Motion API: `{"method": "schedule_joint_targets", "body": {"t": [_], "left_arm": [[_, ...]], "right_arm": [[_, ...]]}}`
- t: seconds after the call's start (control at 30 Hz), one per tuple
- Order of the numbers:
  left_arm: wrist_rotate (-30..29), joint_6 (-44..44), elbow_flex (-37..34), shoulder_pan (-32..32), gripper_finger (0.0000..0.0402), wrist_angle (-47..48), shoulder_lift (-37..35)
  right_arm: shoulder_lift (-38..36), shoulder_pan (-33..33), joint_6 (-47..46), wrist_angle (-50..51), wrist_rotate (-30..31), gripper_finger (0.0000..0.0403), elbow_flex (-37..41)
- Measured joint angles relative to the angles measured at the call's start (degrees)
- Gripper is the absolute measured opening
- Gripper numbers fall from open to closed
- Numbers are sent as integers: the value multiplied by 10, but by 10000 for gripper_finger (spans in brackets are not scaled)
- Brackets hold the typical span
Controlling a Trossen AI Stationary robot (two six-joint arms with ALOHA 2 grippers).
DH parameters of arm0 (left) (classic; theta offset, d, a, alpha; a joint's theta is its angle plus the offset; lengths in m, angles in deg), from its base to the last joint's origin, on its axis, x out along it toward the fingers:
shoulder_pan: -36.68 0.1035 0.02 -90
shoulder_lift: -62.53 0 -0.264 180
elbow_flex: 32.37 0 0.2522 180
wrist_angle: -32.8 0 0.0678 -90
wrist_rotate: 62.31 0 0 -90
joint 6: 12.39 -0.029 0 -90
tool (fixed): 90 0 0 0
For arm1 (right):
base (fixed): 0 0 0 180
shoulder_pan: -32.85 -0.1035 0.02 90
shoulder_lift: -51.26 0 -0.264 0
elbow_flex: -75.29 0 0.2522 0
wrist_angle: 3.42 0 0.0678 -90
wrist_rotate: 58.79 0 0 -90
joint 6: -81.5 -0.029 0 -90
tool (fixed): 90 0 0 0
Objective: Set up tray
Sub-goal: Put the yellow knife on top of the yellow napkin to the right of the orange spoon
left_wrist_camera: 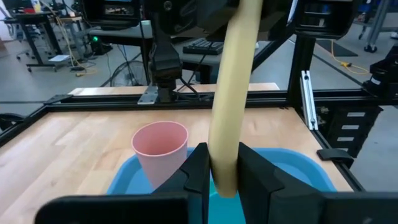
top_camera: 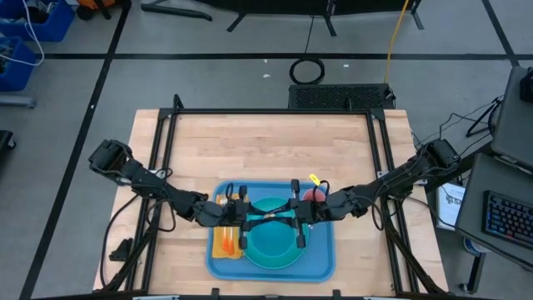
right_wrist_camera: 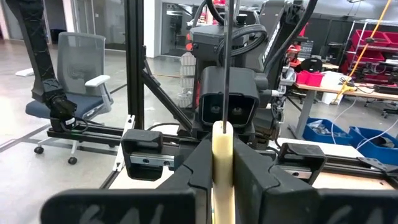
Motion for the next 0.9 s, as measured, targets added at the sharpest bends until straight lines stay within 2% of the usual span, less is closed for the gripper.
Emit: {"method": "schedule_joint_targets", "body": {"t": [0.17,0.4,0.53,0.9], "left_arm": [[1,1,0,0,53,4,0],[2,12,0,-1,53,6,0],[6,21,0,-4,53,9,0],[-29,34,0,-29,53,28,0]], "right_arm": [[0,0,13,0,0,31,0],[0,0,26,-3,2,118,0],[0,0,30,-2,3,147,0],[0,-6,61,-5,3,178,0]]}}
